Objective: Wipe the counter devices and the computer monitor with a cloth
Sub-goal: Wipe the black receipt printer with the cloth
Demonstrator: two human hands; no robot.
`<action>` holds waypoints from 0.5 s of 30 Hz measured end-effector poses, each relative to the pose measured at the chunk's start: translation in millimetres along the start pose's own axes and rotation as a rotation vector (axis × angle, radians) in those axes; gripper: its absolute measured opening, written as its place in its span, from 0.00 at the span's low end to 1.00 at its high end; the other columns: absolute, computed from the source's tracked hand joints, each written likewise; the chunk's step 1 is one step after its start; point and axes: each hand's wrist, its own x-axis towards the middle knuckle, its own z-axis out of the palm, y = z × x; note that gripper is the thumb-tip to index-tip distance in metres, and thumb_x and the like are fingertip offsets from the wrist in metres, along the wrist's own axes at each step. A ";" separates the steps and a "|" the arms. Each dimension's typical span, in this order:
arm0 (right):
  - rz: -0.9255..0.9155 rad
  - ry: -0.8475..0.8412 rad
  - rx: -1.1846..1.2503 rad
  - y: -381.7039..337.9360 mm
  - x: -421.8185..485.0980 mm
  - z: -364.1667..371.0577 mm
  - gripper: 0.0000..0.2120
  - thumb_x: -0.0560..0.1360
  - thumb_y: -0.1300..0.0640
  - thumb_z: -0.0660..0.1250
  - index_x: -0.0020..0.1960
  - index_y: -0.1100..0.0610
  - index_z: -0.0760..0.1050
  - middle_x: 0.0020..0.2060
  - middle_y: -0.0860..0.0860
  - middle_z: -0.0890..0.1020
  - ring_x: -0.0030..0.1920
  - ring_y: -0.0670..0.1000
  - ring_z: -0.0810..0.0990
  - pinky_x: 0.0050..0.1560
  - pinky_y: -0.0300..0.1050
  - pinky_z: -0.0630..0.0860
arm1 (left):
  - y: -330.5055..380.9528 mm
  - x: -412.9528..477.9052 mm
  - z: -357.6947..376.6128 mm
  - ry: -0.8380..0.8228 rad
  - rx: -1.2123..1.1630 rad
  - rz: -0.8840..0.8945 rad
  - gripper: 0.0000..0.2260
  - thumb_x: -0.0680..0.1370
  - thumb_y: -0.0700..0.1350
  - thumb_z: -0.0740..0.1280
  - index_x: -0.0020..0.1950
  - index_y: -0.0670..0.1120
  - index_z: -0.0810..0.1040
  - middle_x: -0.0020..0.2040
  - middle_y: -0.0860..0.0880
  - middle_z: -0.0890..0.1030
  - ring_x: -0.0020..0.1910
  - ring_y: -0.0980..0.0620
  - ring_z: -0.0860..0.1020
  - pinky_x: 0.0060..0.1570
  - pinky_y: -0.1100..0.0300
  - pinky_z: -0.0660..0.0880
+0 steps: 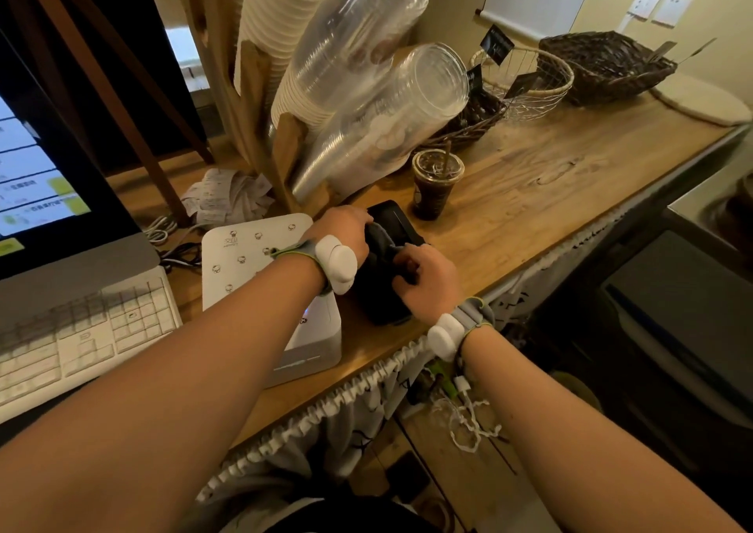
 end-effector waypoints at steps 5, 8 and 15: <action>0.296 0.054 0.070 13.8 0.7 -10.1 0.07 0.72 0.58 0.69 0.48 0.50 0.77 0.45 0.47 0.76 0.44 0.49 0.75 0.36 0.37 0.66 | -5.5 1.4 15.3 0.117 -0.031 -0.010 0.21 0.77 0.38 0.64 0.71 0.47 0.73 0.74 0.50 0.69 0.71 0.48 0.70 0.69 0.57 0.68; 0.187 0.050 0.028 -9.0 -14.7 4.8 0.09 0.69 0.57 0.70 0.50 0.50 0.78 0.45 0.47 0.77 0.43 0.48 0.74 0.38 0.38 0.67 | -6.2 -1.8 20.2 0.170 -0.058 -0.006 0.21 0.75 0.38 0.66 0.68 0.46 0.75 0.72 0.50 0.71 0.69 0.48 0.72 0.65 0.57 0.71; 0.543 0.195 0.212 10.8 -19.2 -1.3 0.06 0.71 0.54 0.71 0.45 0.49 0.75 0.36 0.47 0.77 0.38 0.50 0.76 0.36 0.39 0.70 | -5.4 -1.9 22.1 0.129 -0.015 0.015 0.21 0.75 0.41 0.67 0.69 0.46 0.75 0.75 0.52 0.66 0.71 0.49 0.69 0.67 0.56 0.69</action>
